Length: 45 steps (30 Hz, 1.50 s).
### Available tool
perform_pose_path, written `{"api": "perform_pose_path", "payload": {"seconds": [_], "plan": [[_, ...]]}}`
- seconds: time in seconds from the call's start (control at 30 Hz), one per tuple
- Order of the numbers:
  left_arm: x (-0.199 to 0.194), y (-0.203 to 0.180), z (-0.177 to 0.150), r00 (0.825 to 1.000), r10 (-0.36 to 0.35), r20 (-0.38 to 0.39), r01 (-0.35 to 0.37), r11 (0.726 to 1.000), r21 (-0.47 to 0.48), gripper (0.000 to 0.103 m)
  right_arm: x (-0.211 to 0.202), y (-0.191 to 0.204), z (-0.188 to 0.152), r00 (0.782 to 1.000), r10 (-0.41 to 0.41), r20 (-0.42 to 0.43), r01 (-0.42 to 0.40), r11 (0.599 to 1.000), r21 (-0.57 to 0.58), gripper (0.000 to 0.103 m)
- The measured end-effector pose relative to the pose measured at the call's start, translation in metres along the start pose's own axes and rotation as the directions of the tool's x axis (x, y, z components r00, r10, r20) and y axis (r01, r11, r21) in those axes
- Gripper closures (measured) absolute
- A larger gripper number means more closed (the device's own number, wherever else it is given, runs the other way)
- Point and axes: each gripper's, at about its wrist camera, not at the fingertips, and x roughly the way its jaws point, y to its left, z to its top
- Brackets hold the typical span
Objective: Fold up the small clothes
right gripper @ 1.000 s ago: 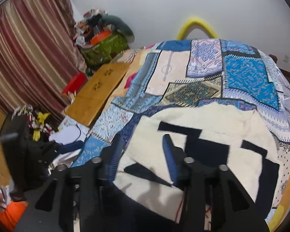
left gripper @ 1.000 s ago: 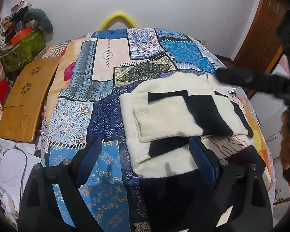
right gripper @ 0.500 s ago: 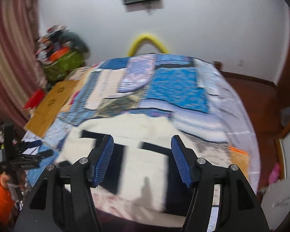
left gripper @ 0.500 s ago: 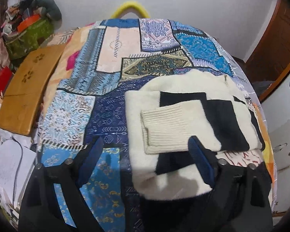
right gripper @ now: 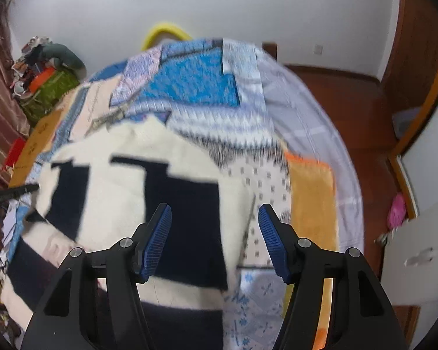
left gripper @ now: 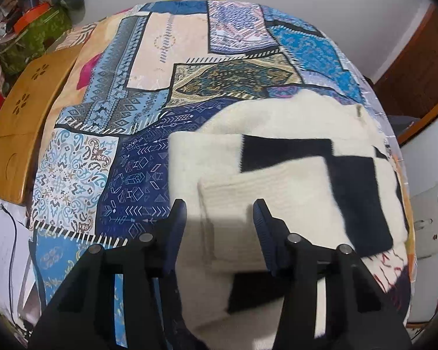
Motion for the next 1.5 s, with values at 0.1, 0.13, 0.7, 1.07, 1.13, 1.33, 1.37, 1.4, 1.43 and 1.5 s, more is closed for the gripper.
{"api": "perform_pose_path", "payload": {"seconds": [0.1, 0.13, 0.7, 1.07, 1.13, 1.33, 1.37, 1.4, 1.43, 1.5], "plan": [[0.011, 0.003, 0.002, 1.000, -0.014, -0.027, 0.014, 1.000, -0.025, 0.055, 0.018, -0.007, -0.020, 0.999, 0.016, -0.046, -0.015, 1.000, 0.026, 0.045], [0.013, 0.004, 0.002, 0.999, -0.030, -0.029, 0.029, 0.999, -0.033, 0.057, 0.023, -0.009, -0.025, 0.998, 0.023, -0.060, -0.020, 0.999, 0.037, 0.045], [-0.037, -0.016, 0.011, 0.988, -0.039, 0.147, 0.037, 0.999, 0.019, 0.100, 0.050, -0.024, -0.048, 0.991, 0.091, -0.103, -0.075, 0.986, 0.150, 0.045], [-0.109, -0.025, 0.030, 0.929, 0.025, 0.370, -0.046, 0.998, 0.047, 0.103, 0.047, -0.019, -0.043, 0.990, 0.119, -0.081, -0.105, 0.983, 0.151, 0.045], [-0.104, -0.016, 0.030, 0.940, 0.020, 0.341, -0.034, 0.999, 0.035, 0.103, 0.049, -0.017, -0.043, 0.989, 0.124, -0.084, -0.110, 0.983, 0.147, 0.045], [-0.064, -0.010, 0.014, 0.984, -0.003, 0.180, -0.012, 0.997, 0.081, 0.101, 0.056, -0.009, -0.043, 0.986, 0.137, -0.099, -0.122, 0.983, 0.139, 0.045], [-0.058, -0.009, 0.012, 0.987, -0.008, 0.160, -0.005, 0.997, 0.079, 0.100, 0.056, -0.008, -0.043, 0.985, 0.138, -0.102, -0.124, 0.983, 0.138, 0.045], [-0.052, -0.008, 0.010, 0.990, -0.017, 0.138, 0.006, 0.997, 0.075, 0.097, 0.057, -0.007, -0.043, 0.984, 0.140, -0.107, -0.125, 0.983, 0.137, 0.045], [-0.044, -0.007, 0.007, 0.993, -0.028, 0.114, 0.021, 0.998, 0.061, 0.090, 0.058, -0.006, -0.044, 0.984, 0.140, -0.111, -0.125, 0.983, 0.137, 0.045], [-0.029, -0.001, 0.003, 0.996, -0.062, 0.063, 0.060, 0.998, 0.022, 0.072, 0.059, -0.005, -0.045, 0.983, 0.141, -0.116, -0.125, 0.983, 0.137, 0.045]]}}
